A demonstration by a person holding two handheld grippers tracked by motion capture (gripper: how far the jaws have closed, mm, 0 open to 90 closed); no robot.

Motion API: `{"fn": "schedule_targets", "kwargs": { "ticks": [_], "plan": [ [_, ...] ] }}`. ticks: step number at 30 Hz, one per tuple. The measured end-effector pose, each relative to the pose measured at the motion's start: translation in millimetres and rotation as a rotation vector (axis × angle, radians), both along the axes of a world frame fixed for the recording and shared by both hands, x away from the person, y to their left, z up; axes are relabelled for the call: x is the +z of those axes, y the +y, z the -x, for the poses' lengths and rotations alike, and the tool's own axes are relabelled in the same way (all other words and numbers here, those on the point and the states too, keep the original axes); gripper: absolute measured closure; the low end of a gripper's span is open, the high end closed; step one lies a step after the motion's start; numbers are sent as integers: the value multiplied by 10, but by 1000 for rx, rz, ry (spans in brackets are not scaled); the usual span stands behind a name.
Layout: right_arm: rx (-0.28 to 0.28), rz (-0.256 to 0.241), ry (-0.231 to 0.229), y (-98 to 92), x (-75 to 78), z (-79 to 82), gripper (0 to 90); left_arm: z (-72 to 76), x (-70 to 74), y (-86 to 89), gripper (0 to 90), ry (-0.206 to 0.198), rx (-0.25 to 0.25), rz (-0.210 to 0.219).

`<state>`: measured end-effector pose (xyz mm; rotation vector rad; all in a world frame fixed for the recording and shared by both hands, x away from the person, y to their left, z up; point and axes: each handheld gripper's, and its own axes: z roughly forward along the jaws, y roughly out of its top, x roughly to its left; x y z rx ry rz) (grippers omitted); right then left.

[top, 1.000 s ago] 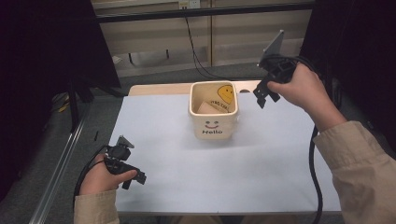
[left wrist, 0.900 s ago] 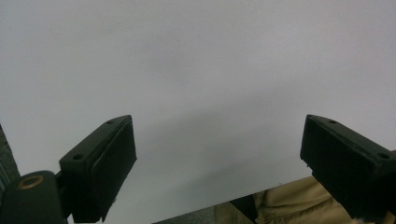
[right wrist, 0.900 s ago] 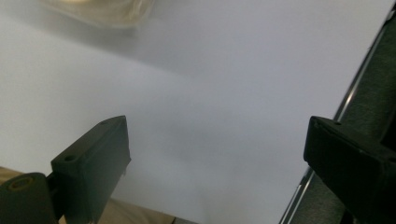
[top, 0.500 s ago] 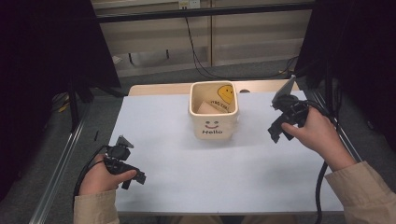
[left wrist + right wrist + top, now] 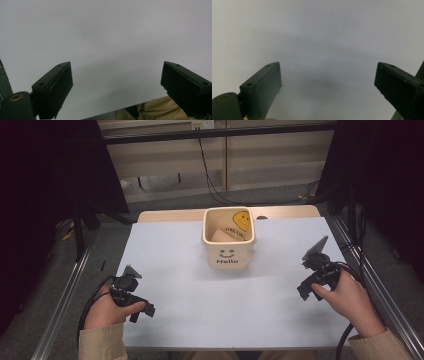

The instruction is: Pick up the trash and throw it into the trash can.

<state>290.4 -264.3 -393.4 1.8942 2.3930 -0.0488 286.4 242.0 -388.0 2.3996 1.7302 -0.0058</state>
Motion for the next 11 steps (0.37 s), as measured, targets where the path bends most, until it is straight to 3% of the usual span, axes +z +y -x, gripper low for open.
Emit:
{"fn": "schedule_targets", "kwargs": {
  "ticks": [5, 8, 11],
  "plan": [
    [-68, 12, 41, -132, -216, 144, 73, -7, -12, -15, 105, 7, -11, -10],
    [-101, 0, 41, -191, -280, 204, 77, -14, -27, -25, 105, 6, -12, -17],
    [-96, 9, 40, -200, -298, 221, 76, -16, -30, -45, 105, 9, 1, -13]
  ]
}}
